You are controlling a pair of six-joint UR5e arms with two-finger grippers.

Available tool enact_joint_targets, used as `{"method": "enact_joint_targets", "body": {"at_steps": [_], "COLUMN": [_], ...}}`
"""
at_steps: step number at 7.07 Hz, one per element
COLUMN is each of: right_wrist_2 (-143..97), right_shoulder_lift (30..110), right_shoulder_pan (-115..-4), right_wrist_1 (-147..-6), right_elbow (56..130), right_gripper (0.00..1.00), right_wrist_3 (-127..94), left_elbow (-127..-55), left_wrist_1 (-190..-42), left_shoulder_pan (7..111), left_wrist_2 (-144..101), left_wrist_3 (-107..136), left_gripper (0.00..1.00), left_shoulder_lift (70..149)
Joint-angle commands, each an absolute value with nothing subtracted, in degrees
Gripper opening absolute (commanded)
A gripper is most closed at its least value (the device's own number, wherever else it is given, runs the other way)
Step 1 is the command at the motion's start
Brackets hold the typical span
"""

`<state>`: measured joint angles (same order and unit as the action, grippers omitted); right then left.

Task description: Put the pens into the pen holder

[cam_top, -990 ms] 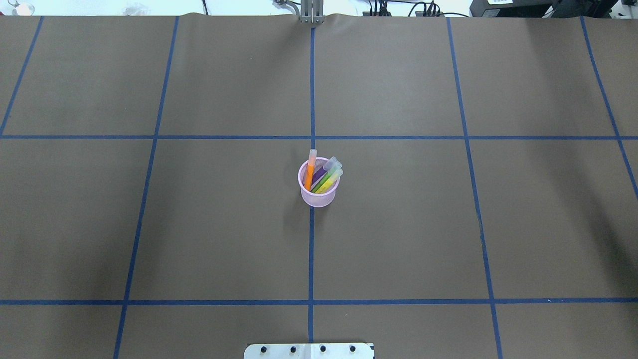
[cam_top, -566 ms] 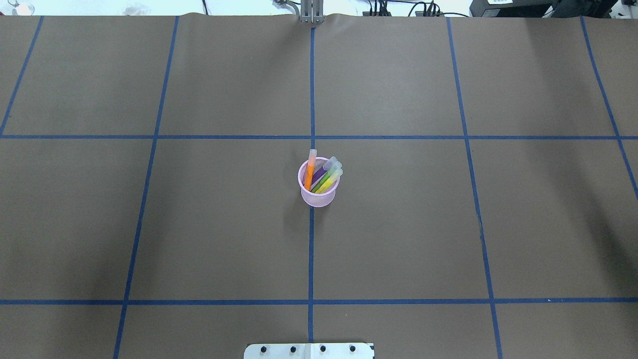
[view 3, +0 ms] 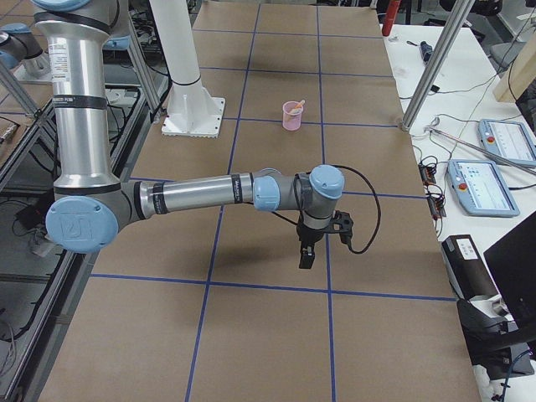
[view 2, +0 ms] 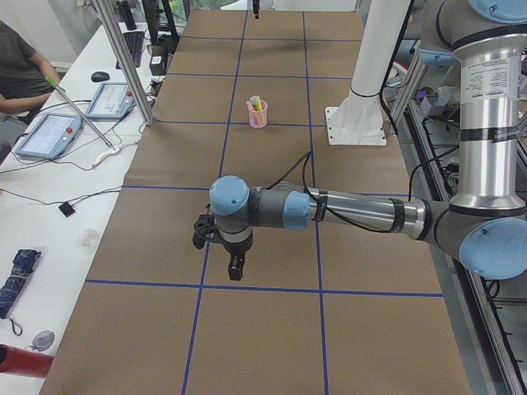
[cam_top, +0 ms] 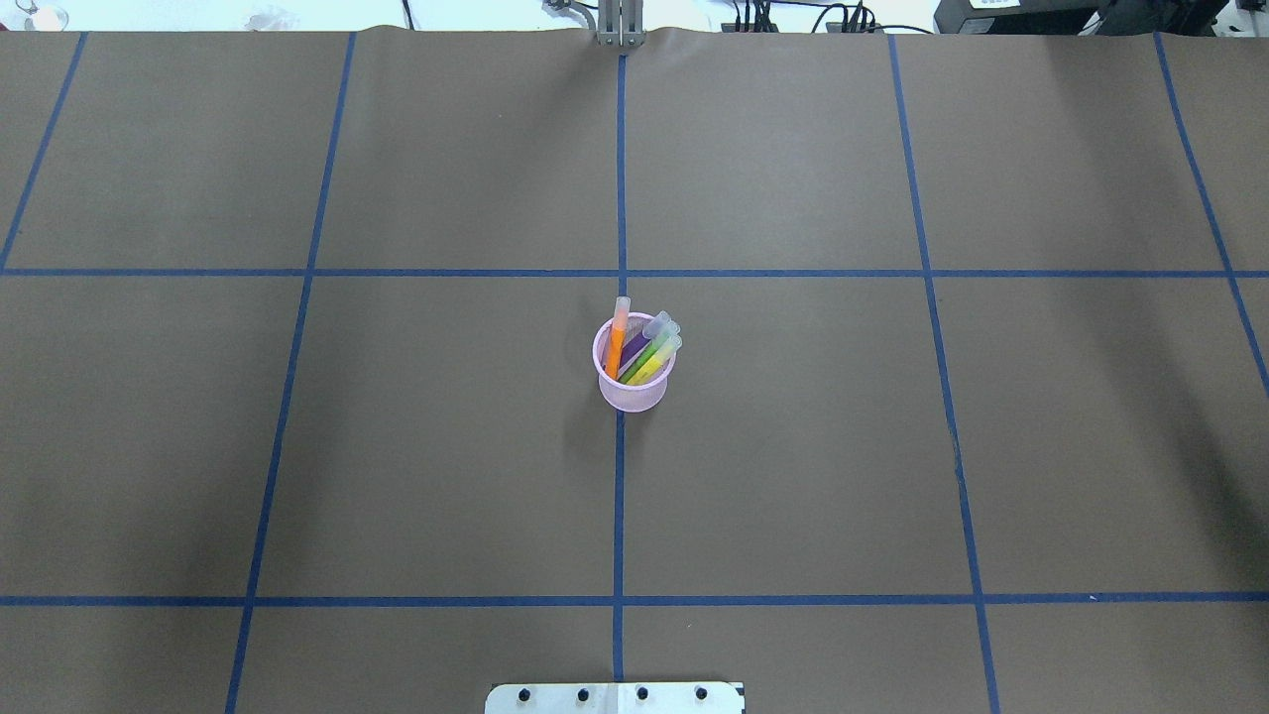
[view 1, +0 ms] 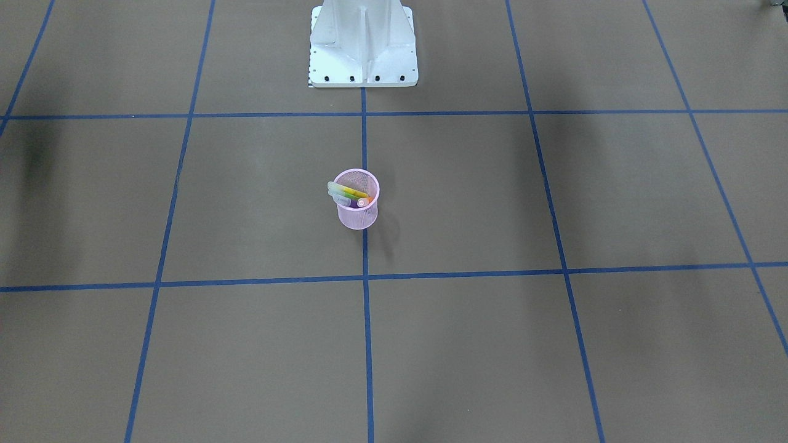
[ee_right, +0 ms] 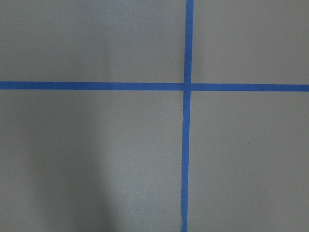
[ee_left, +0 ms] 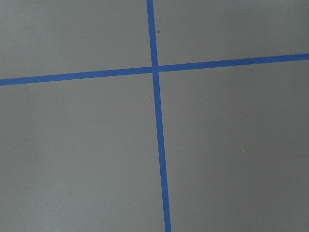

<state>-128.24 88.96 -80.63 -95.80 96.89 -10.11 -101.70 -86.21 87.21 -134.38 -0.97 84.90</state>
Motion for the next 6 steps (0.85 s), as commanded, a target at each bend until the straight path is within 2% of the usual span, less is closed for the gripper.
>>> {"method": "enact_joint_targets", "body": {"at_steps": [1,6], "right_wrist_2": [-129.63,-129.46], "right_shoulder_lift": [89.56,89.65], "right_shoulder_pan": [-82.96,-82.88], "right_wrist_1": [-95.80,-95.36], "right_elbow": [96.68,96.50], "right_gripper": [1.00,1.00], "right_wrist_3": [-10.11,-10.02], "left_elbow": [-101.78,-101.60], "left_wrist_1": [-86.22,-86.31], "left_shoulder_pan": [87.19,87.10], "left_wrist_2": [-134.38,-134.38], "left_wrist_3": [-0.97,-0.97], "left_gripper": [1.00,1.00], "left_shoulder_lift": [84.90,84.90]}}
